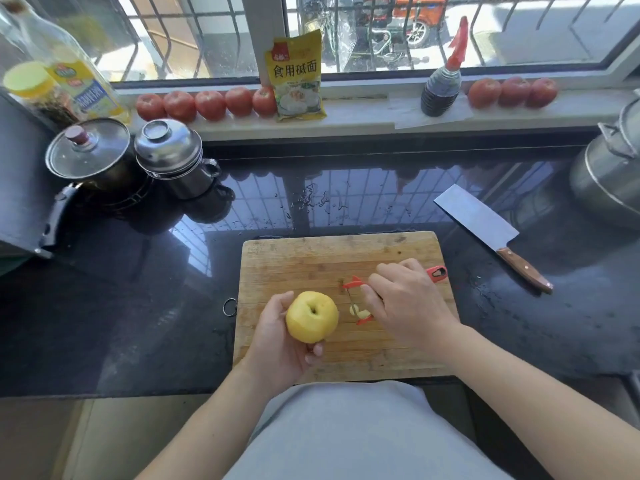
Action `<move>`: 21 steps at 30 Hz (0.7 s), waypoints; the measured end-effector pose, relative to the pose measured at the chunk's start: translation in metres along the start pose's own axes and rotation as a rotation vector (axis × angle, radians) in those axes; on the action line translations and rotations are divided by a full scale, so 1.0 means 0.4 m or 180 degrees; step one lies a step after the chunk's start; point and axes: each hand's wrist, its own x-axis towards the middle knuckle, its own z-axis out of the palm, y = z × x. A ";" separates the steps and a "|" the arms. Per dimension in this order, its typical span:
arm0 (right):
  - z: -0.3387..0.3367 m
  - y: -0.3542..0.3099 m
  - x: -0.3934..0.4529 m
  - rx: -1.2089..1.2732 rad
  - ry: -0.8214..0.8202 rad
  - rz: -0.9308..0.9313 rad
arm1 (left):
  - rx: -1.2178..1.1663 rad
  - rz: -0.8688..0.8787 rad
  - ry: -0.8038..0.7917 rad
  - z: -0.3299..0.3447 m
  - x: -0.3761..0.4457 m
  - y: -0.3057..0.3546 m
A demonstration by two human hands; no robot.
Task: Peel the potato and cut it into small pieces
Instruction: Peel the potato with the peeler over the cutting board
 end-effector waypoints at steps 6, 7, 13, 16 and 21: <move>-0.021 -0.054 0.014 0.0234 0.0145 -0.0160 | -0.0076 0.0037 -0.0039 0.013 -0.003 0.003; -0.023 -0.059 0.015 0.0227 0.0153 -0.0272 | -0.0046 0.0038 -0.0039 0.016 -0.004 0.003; -0.032 -0.098 0.026 0.0048 0.0178 -0.0534 | 0.0149 0.0152 0.0156 0.039 -0.006 -0.004; -0.021 -0.122 0.023 -0.0075 0.0222 -0.0443 | -0.0038 0.0263 0.0213 0.050 -0.003 -0.006; -0.012 -0.110 0.016 -0.0140 0.0370 -0.0405 | 0.0025 0.0343 0.0350 0.061 -0.005 -0.002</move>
